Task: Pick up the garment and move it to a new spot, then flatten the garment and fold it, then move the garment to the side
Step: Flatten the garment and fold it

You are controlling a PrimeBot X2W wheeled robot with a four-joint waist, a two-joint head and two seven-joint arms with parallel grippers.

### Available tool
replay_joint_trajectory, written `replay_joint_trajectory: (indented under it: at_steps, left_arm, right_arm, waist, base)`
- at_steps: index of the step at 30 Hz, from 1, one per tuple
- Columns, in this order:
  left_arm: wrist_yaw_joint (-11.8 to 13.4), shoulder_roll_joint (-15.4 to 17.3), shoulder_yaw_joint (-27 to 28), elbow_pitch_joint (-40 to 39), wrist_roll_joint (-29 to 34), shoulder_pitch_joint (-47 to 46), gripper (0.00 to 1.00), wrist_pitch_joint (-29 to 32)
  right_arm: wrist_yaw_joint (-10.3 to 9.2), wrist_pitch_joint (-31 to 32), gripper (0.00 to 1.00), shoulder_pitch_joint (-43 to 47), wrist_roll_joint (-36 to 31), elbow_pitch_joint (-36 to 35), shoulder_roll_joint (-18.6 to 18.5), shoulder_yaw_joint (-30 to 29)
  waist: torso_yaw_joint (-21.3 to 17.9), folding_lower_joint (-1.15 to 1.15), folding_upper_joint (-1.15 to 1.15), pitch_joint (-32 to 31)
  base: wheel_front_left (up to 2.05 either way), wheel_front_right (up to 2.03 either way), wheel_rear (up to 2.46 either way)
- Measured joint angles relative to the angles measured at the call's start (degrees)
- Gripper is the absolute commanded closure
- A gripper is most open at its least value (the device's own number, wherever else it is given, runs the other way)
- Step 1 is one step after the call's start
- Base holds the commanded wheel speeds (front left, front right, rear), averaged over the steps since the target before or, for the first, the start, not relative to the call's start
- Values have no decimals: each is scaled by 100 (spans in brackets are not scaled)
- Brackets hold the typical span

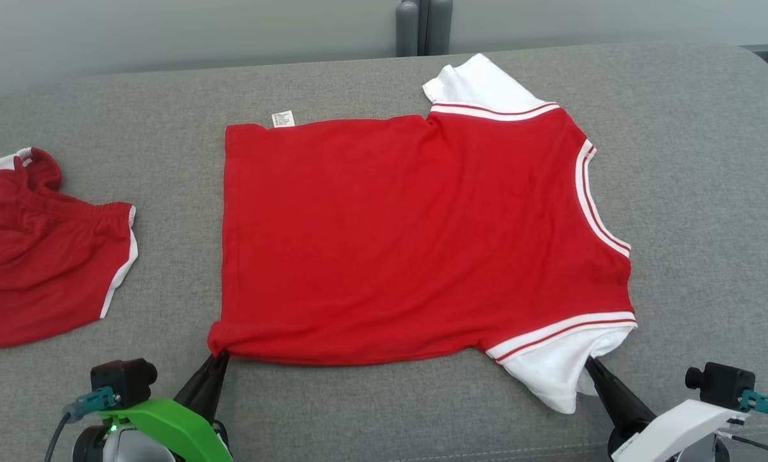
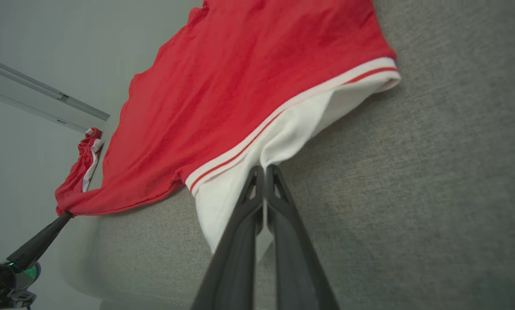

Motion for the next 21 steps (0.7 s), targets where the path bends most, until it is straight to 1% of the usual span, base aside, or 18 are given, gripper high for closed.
replay_joint_trajectory:
  at_steps: [3,10,17,21]
  left_arm:
    - [-43,-63,21,-88,-176,-34,100,0]
    - [-47,-131,78,-256,-296,-94,100,3]
    - [-32,-33,231,-255,-326,-90,100,16]
    - [20,-9,294,-250,-326,-83,100,16]
  right_arm:
    - [0,-2,100,0,377,-259,2,32]
    - [0,-3,100,9,1368,-803,89,31]
    - [0,-9,100,76,1991,-943,-85,-274]
    - [0,-10,100,176,2245,-994,-114,-385]
  waist:
    - [-2,0,0,-2]
    - [-14,0,0,-19]
    - [-48,0,0,-6]
    - [-57,0,0,4]
  base:
    - [0,0,0]
    - [0,0,0]
    - [0,0,0]
    - [0,0,0]
